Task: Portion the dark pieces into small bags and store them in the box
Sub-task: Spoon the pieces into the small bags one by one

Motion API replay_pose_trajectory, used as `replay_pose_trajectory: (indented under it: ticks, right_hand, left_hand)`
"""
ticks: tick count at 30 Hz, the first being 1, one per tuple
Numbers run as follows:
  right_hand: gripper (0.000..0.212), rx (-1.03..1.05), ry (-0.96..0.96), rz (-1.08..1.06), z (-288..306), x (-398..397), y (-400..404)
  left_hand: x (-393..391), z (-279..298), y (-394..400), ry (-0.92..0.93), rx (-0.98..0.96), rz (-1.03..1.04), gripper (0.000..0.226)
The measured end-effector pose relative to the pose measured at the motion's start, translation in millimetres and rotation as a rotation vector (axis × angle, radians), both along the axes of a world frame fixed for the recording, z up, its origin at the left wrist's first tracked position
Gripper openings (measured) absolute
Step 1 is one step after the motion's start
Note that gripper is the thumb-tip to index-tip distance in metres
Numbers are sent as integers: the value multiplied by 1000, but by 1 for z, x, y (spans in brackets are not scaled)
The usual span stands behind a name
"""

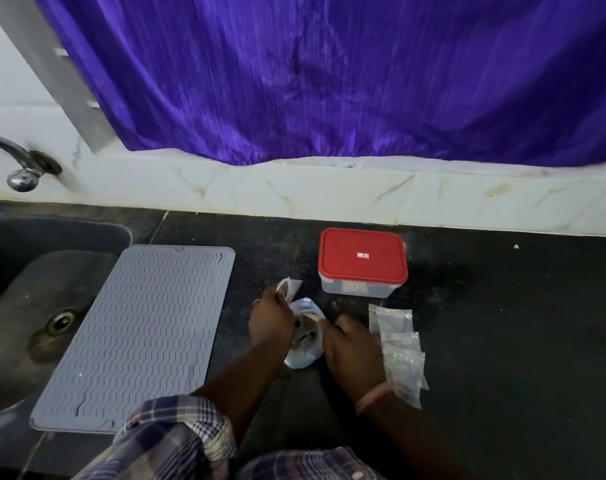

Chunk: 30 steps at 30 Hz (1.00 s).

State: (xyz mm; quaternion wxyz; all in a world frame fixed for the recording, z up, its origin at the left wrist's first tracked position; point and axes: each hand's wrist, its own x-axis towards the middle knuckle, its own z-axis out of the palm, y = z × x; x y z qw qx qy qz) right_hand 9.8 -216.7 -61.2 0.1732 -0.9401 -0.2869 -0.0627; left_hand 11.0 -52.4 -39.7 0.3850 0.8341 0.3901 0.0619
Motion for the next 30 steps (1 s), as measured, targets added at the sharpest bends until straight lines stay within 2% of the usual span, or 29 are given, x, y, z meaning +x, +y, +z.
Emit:
replay_pose_trajectory:
  ticks: [2, 5, 13, 17, 20, 23, 27, 30]
  right_hand:
    - [36, -113, 21, 54, -1, 3, 7]
    - [41, -124, 82, 84, 5, 7, 17]
    - [22, 102, 72, -4, 17, -1, 14]
    - [15, -17, 67, 101, 8, -7, 9]
    - [31, -164, 68, 167, 1, -16, 12]
    - [35, -119, 80, 205, -2, -17, 17]
    - [37, -144, 5, 219, 1, -16, 13]
    - [22, -91, -9, 136, 4, -16, 3]
  left_hand:
    - [2, 0, 0, 29, 7, -25, 33]
    - [3, 0, 0, 68, 29, -63, 30]
    - [3, -7, -6, 35, -115, 95, 30]
    - [2, -13, -5, 1, -150, 127, 30]
    - [7, -10, -8, 10, -178, 138, 31]
    - [9, -11, -12, 22, -210, 149, 29]
    - [11, -9, -8, 21, -243, 218, 23]
    - [14, -8, -1, 1, -234, 237, 21]
